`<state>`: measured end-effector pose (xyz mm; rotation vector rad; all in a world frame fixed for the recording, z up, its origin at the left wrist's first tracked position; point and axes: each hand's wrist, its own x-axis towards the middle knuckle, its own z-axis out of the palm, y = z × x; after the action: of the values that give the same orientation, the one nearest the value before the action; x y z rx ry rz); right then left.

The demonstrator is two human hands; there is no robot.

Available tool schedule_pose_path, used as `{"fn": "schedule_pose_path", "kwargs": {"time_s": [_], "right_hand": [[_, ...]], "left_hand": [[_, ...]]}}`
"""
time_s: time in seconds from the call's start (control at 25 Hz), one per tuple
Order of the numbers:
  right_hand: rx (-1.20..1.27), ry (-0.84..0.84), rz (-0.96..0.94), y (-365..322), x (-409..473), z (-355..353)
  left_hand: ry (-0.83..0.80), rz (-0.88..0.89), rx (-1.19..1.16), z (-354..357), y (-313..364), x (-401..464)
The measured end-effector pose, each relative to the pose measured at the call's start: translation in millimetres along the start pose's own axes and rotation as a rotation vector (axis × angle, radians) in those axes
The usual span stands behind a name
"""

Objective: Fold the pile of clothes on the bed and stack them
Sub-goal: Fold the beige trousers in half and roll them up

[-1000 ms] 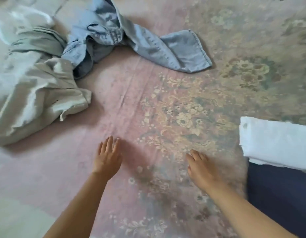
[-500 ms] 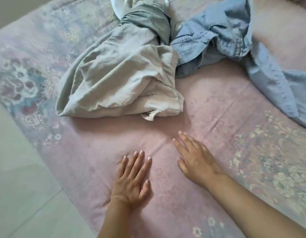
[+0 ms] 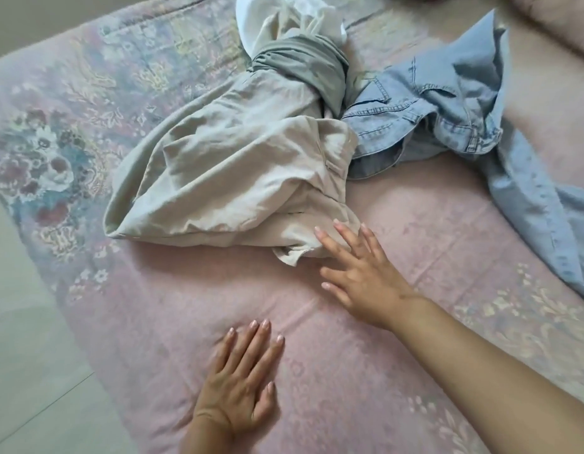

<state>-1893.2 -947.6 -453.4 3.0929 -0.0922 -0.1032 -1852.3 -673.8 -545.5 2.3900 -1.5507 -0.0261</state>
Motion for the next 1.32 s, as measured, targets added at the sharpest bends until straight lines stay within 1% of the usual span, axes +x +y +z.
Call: {"fn": "schedule_pose_path", "kwargs": {"time_s": [0.08,0.16,0.28,0.36,0.4,0.44,0.48,0.52,0.6,0.64,0.68,0.72,0.76,0.84,0.88,0.96,1.0,1.08,1.12,1.2,1.28,1.32], "right_hand": [[0.03,0.032,0.054,-4,5,0],[0.073,0.091,0.094,-10,0,-5],[0.192,0.144,0.135,-19,-5,-24],[0.335,0.129,0.188,-28,-7,-38],[0.375,0.08,0.223,-34,-12,-49],[0.411,0.082,0.239,-40,-19,-64],[0.404,0.139,0.24,-43,-25,-79],[0.405,0.192,0.239,-44,-29,-97],[0.408,0.156,0.217,-41,-35,-142],[0.388,0.163,0.174,-36,-40,-172],[0.388,0.193,0.157,-32,-44,-205],[0.371,0.24,0.153,-30,-51,-240],[0.319,0.289,0.142,-28,-58,-275],[0.229,0.319,0.101,-29,-72,-340],[0.21,0.325,0.093,-31,-76,-368],[0.211,0.338,0.095,-33,-85,-426],[0.203,0.358,0.107,-33,-90,-458],[0.211,0.436,0.148,-36,-101,-521],[0.273,0.492,0.191,-41,-109,-551],[0.486,0.634,0.338,-49,-137,-600],[0.705,0.81,0.498,-57,-178,-629],[0.775,0.884,0.594,-62,-199,-638]], "left_hand": [[-0.018,0.014,0.006,-1,-1,0],[0.004,0.03,0.039,1,-2,-1],[-0.003,0.025,0.048,2,-1,-1],[-0.03,0.031,0.076,4,-6,0],[-0.054,0.035,0.078,2,-7,-2],[-0.062,0.042,0.055,-5,-3,-4],[-0.045,0.041,0.012,-19,3,-2],[0.034,0.02,-0.025,-37,10,6],[0.258,-0.081,-0.1,-90,25,42],[0.386,-0.106,-0.134,-129,35,67],[0.481,-0.093,-0.175,-169,46,93],[0.51,-0.077,-0.238,-210,58,116],[0.499,-0.054,-0.308,-248,68,136],[0.415,-0.013,-0.452,-312,86,167],[0.348,-0.004,-0.553,-340,95,180],[0.137,0.013,-0.803,-405,120,199],[0.071,0.026,-0.867,-440,133,206],[0.086,0.107,-0.923,-503,156,218],[0.082,0.157,-0.985,-530,165,222],[0.051,0.233,-1.056,-577,183,231],[0.028,0.268,-1.075,-612,201,239],[0.011,0.288,-1.085,-629,212,240]]}}
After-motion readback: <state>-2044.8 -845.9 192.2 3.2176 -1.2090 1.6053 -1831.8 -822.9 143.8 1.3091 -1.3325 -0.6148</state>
